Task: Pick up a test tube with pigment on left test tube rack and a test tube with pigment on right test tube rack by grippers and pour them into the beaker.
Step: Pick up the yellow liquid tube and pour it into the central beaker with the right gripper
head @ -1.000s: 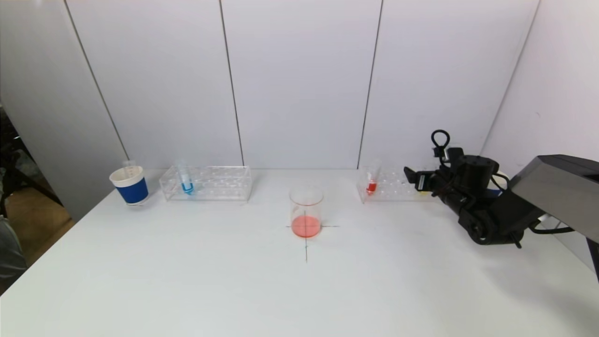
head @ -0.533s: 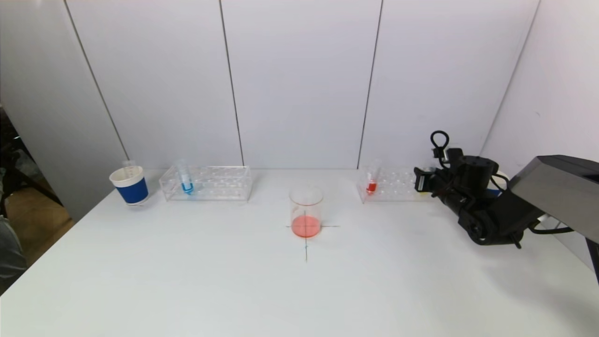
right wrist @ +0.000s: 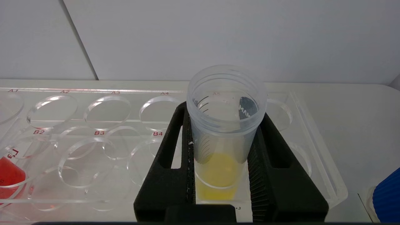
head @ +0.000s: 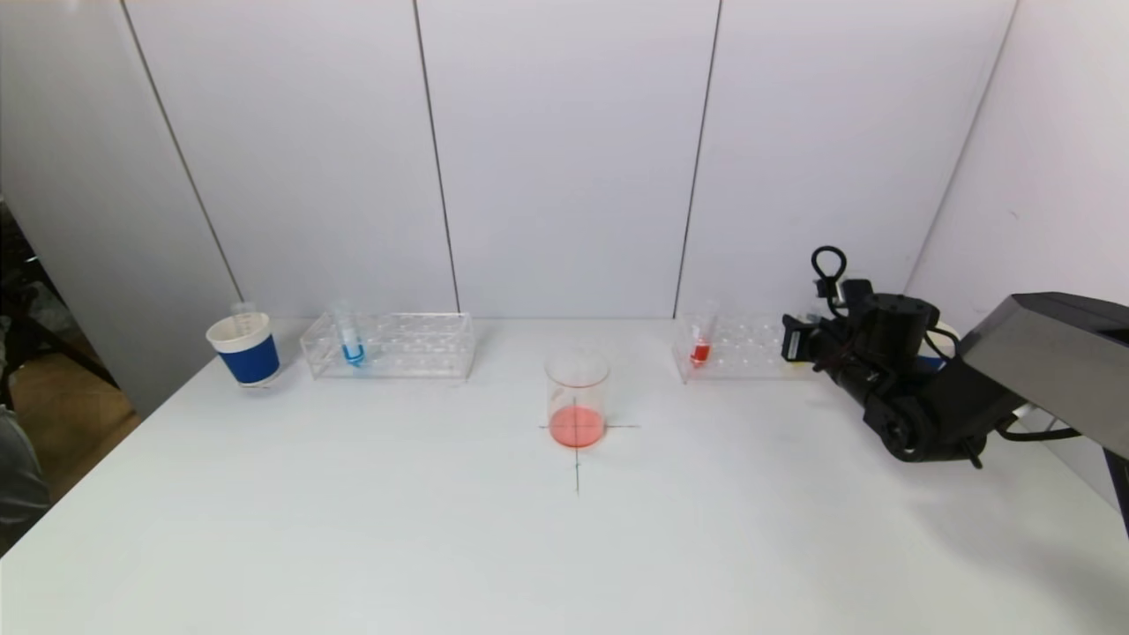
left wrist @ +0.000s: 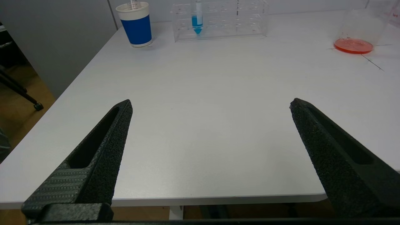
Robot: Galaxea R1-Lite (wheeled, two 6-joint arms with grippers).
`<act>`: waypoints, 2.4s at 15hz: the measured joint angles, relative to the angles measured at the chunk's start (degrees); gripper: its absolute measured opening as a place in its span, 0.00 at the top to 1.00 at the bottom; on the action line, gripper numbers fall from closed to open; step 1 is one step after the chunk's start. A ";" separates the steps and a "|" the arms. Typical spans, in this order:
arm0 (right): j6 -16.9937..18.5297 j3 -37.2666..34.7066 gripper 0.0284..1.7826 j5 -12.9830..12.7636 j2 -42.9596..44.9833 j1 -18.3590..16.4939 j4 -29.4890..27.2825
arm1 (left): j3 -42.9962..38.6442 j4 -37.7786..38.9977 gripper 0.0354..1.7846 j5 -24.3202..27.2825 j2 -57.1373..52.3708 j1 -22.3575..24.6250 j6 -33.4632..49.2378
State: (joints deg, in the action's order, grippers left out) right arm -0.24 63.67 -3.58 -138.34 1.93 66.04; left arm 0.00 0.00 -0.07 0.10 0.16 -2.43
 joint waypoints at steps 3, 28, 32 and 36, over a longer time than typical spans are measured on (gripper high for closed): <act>0.00 -0.04 0.71 0.00 0.17 0.00 -0.17 | 0.00 0.00 0.01 0.00 0.00 0.00 -0.02; -2.86 48.18 0.71 5.38 22.69 0.71 -72.57 | 0.02 0.00 0.01 0.00 0.00 0.00 0.00; -8.16 48.70 0.71 13.75 21.92 2.95 -69.19 | 0.00 0.00 0.01 0.00 0.00 0.00 0.00; -16.35 48.76 0.71 19.21 21.77 7.33 -69.19 | 0.00 0.00 0.01 0.02 0.00 0.00 0.00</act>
State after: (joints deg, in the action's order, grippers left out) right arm -16.59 112.43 15.63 -116.57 9.25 -3.16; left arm 0.00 0.00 -0.05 0.10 0.16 -2.43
